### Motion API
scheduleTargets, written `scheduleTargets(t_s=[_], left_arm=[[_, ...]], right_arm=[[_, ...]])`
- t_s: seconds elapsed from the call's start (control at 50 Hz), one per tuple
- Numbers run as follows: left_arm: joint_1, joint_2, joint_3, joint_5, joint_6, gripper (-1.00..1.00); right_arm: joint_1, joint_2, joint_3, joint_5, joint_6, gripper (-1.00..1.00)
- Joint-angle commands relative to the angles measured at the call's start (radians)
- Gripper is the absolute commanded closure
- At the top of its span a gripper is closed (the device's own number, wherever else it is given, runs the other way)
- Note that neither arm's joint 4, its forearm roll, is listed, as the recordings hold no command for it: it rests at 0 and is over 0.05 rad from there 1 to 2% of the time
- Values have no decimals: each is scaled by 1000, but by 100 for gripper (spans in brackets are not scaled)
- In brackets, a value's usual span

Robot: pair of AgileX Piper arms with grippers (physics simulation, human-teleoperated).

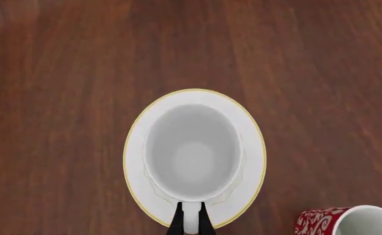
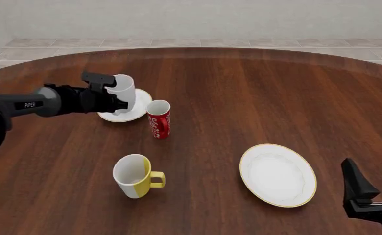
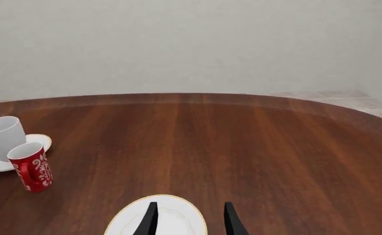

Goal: Put the white mug on the left plate.

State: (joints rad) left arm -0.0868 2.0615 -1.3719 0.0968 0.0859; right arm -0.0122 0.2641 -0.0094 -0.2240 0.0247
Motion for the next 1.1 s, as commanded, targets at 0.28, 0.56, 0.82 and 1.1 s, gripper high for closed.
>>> scheduleTargets(t_s=[0.28, 0.56, 0.82, 1.1], left_arm=[[-2, 25, -18, -10, 13, 100], [5, 5, -9, -19, 31, -100], [13, -21, 5, -28, 52, -100], [-23, -88, 40, -12, 37, -100]], right_arm=[[1, 12, -3, -6, 2, -100], [1, 12, -1, -9, 1, -100], [1, 11, 2, -11, -1, -100], [1, 13, 3, -14, -4, -100]])
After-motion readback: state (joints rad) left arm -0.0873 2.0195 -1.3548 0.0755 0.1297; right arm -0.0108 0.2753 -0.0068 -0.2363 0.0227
